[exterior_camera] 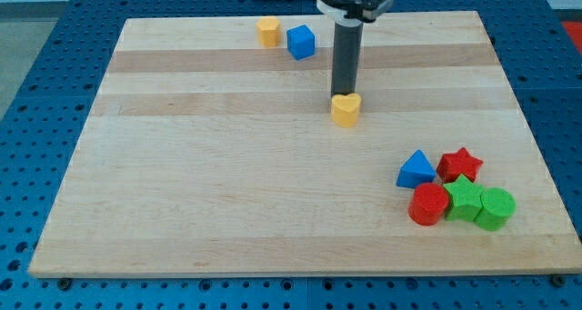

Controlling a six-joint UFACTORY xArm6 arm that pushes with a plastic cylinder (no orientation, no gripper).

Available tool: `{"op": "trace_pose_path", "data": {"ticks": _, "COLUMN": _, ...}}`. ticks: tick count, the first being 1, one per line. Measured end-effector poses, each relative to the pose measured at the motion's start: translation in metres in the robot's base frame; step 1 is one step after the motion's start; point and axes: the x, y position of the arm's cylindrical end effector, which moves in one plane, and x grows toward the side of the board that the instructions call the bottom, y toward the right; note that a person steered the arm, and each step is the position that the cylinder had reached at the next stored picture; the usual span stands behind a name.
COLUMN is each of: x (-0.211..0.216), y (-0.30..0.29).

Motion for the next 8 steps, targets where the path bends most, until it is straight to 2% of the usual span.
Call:
{"op": "trace_pose_path", "data": {"ticks": 3, "x": 0.073, "y": 0.023}}
{"op": "trace_pose_path", "data": {"ticks": 4, "x": 0.079, "y": 0.023}}
{"op": "trace_pose_path", "data": {"ticks": 5, "x": 0.067, "y": 0.023}}
{"op": "trace_pose_path", "data": {"ticks": 8, "x": 0.077, "y": -0.036}}
